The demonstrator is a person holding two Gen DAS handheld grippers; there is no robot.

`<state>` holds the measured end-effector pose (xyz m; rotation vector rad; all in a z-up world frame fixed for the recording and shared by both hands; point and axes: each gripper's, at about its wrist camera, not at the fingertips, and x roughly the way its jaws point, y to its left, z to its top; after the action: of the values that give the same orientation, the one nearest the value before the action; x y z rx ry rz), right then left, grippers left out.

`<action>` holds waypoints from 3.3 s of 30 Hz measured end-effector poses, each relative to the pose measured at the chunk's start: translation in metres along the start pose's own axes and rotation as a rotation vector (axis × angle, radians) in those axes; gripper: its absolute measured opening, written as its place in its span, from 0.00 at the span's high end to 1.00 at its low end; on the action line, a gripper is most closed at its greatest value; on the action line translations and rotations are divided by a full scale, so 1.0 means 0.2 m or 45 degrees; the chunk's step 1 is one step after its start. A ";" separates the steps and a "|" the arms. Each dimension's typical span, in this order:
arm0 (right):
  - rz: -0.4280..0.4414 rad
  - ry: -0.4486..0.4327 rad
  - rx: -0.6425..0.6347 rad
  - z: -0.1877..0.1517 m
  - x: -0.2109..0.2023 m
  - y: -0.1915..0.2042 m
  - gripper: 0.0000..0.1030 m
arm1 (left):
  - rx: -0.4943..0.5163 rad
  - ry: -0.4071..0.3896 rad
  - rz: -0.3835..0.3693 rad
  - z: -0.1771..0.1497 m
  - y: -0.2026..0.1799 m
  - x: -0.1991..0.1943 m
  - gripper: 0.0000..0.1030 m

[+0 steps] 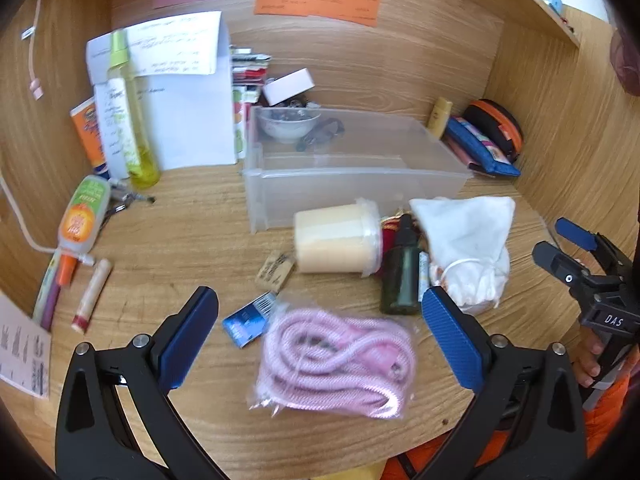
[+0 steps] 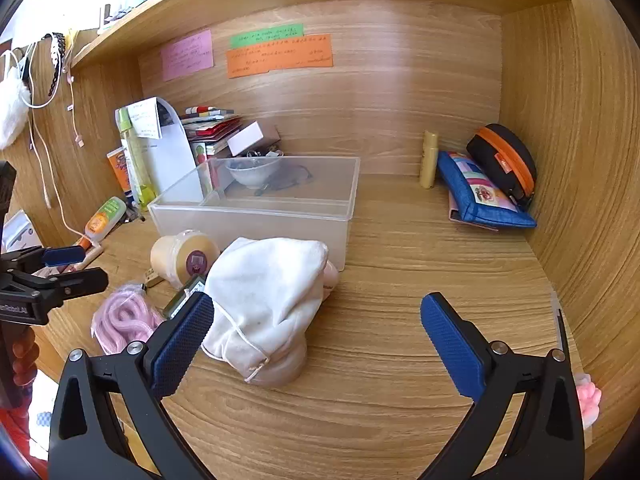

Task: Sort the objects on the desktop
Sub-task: 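Grasp the bagged pink rope with the left tool while the right grasps the white cloth pouch, then carry the pink rope bag and white pouch over the clear plastic box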

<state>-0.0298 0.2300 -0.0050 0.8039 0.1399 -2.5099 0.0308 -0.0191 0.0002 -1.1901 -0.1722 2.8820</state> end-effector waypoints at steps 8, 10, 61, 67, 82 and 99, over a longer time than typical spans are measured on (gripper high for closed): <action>0.019 0.039 -0.035 -0.02 0.06 0.03 0.00 | -0.053 0.123 0.069 -0.14 0.05 0.05 0.00; 0.034 0.054 -0.037 -0.02 0.09 0.03 0.00 | -0.085 0.164 0.065 -0.17 0.07 0.07 0.00; 0.330 0.190 -0.095 0.05 0.28 0.08 0.74 | 0.292 0.235 -0.089 -0.21 -0.20 0.32 0.11; 0.278 0.119 -0.110 0.11 0.17 0.05 0.74 | 0.232 0.198 -0.098 -0.18 -0.17 0.30 0.27; 0.166 -0.020 -0.152 0.26 0.08 0.01 0.74 | 0.128 0.074 -0.019 -0.08 -0.07 0.17 0.31; 0.139 -0.050 -0.226 0.41 0.24 0.05 0.74 | 0.065 -0.129 0.062 0.15 0.03 0.02 0.31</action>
<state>-0.1020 0.1817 0.0361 0.6716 0.2931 -2.3695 0.0069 -0.0267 0.0178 -1.0560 -0.0718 2.9711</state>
